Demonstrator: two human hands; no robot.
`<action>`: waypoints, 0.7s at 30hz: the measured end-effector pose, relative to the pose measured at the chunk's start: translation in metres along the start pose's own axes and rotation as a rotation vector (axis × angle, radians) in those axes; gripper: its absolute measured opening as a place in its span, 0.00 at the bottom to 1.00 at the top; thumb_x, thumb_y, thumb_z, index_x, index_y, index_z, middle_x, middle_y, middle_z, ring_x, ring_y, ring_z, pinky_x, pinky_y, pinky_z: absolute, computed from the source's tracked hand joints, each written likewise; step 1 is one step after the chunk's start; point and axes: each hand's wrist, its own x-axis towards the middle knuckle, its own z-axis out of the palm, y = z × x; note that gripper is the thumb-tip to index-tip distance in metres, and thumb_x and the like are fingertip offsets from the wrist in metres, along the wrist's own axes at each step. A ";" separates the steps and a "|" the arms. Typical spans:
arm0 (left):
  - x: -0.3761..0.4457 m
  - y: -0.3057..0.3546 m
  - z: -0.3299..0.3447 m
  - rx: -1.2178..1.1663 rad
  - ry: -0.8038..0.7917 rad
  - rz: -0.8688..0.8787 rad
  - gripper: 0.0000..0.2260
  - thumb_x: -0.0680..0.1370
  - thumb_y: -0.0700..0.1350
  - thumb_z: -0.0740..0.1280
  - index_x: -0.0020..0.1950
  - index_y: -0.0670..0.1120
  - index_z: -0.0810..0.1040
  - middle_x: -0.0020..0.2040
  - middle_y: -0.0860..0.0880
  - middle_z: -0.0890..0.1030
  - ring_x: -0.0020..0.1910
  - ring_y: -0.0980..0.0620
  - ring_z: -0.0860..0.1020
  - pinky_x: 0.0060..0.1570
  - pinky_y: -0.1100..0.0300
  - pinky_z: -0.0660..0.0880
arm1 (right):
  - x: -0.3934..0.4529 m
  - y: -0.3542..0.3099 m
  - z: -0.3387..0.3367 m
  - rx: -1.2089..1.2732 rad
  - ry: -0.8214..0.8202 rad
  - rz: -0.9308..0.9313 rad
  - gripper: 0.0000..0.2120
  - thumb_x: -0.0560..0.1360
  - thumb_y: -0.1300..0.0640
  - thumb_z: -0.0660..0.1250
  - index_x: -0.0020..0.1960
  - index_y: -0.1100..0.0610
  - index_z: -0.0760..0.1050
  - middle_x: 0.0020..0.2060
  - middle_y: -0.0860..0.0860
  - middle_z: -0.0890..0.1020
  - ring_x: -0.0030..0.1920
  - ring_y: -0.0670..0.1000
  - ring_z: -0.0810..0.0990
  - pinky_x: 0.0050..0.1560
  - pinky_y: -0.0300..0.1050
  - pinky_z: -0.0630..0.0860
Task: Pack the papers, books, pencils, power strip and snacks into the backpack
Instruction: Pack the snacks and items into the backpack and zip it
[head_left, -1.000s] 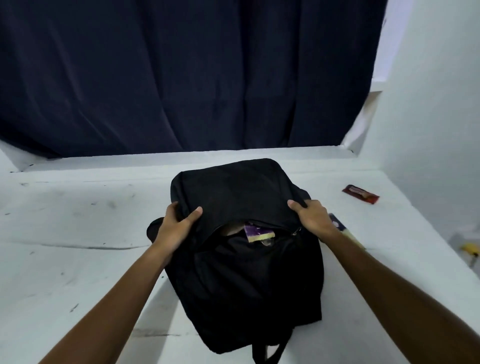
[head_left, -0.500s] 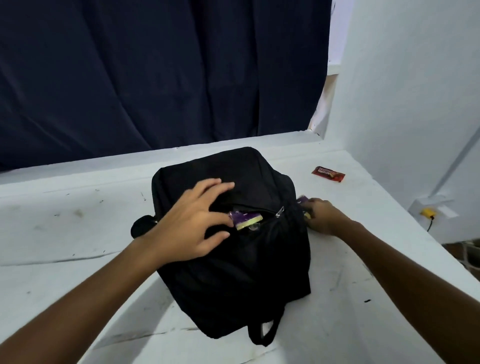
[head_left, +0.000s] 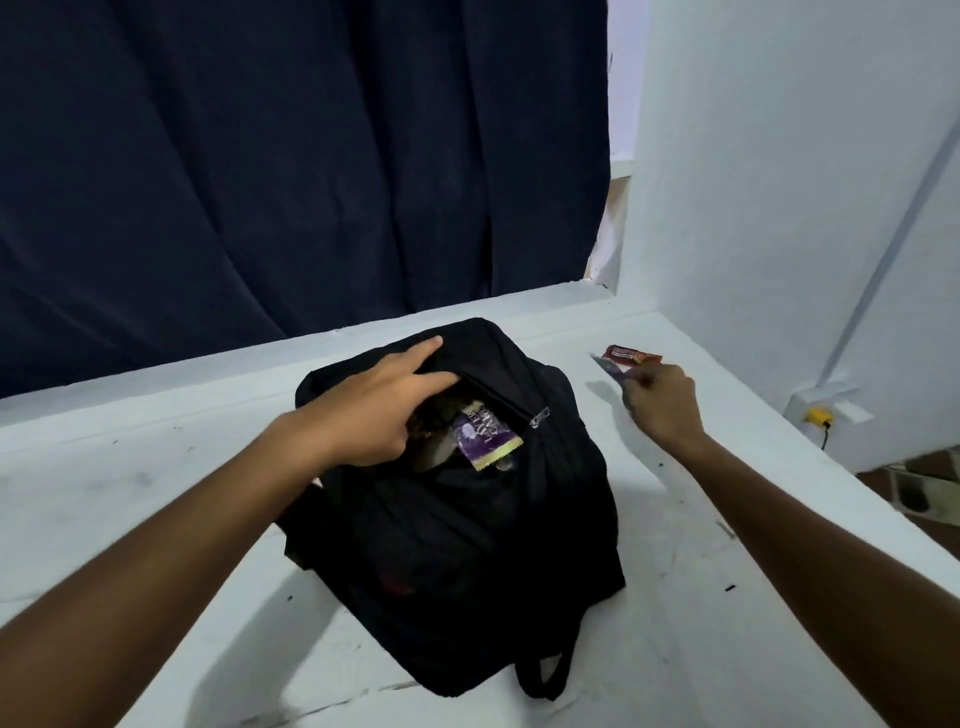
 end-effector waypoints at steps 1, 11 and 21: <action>0.005 -0.006 -0.007 -0.038 -0.030 0.006 0.37 0.72 0.31 0.61 0.76 0.59 0.59 0.79 0.58 0.43 0.77 0.54 0.53 0.68 0.56 0.67 | -0.002 -0.020 -0.008 0.113 0.014 -0.015 0.12 0.75 0.57 0.65 0.36 0.61 0.80 0.32 0.59 0.81 0.33 0.52 0.75 0.41 0.46 0.74; 0.046 -0.029 -0.070 0.052 -0.205 0.047 0.37 0.73 0.30 0.63 0.76 0.56 0.59 0.80 0.50 0.48 0.78 0.48 0.49 0.68 0.49 0.69 | -0.063 -0.172 -0.023 0.179 -0.393 -0.486 0.08 0.74 0.63 0.65 0.44 0.57 0.83 0.34 0.44 0.83 0.36 0.43 0.80 0.38 0.37 0.75; 0.069 -0.057 -0.106 0.042 -0.256 -0.025 0.40 0.70 0.29 0.60 0.74 0.64 0.61 0.80 0.51 0.48 0.71 0.43 0.69 0.53 0.52 0.80 | -0.031 -0.207 0.075 -0.722 -0.490 -0.707 0.16 0.77 0.59 0.59 0.63 0.61 0.72 0.60 0.62 0.76 0.63 0.62 0.73 0.65 0.52 0.68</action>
